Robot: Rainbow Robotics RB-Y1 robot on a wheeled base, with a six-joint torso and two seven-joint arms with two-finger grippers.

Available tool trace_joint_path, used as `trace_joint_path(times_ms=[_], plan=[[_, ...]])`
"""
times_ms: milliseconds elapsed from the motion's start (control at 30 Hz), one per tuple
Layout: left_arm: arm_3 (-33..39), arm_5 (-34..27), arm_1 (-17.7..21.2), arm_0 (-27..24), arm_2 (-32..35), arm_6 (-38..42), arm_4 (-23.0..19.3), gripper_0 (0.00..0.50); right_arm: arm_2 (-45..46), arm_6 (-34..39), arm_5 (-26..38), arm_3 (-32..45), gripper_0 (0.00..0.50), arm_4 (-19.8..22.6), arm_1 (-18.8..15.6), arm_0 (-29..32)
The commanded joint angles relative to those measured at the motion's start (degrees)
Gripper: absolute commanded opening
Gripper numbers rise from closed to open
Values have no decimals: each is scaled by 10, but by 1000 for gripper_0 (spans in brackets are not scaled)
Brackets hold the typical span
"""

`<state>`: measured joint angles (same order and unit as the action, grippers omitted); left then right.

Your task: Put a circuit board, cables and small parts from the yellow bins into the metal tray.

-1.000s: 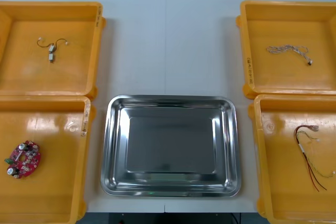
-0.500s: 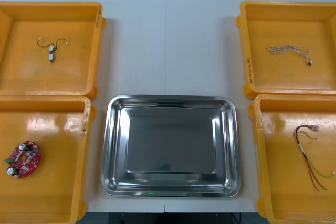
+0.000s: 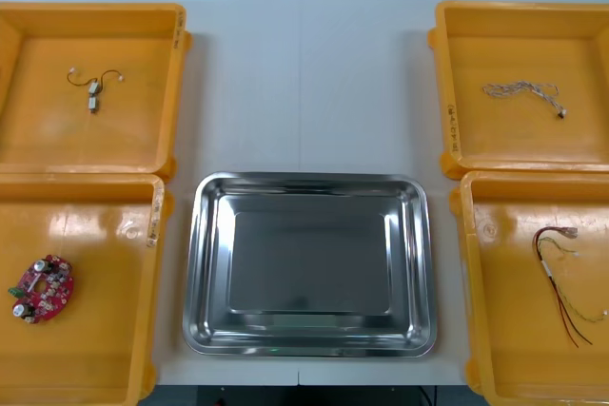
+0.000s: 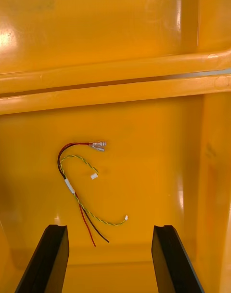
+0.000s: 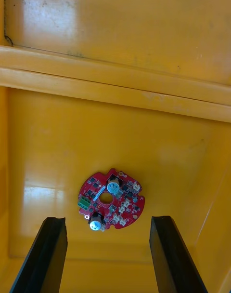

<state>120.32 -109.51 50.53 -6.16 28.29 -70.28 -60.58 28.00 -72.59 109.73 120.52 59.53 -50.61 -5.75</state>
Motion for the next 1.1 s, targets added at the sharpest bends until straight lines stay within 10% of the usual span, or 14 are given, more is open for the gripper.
trace_joint_path(times_ms=[33,1100], plan=[[17,-5,-5,12,17,-47,6,500,20,-24,3,15,500,5,6,8],[17,-5,-5,12,17,-47,6,500,20,-24,3,15,500,5,6,8]])
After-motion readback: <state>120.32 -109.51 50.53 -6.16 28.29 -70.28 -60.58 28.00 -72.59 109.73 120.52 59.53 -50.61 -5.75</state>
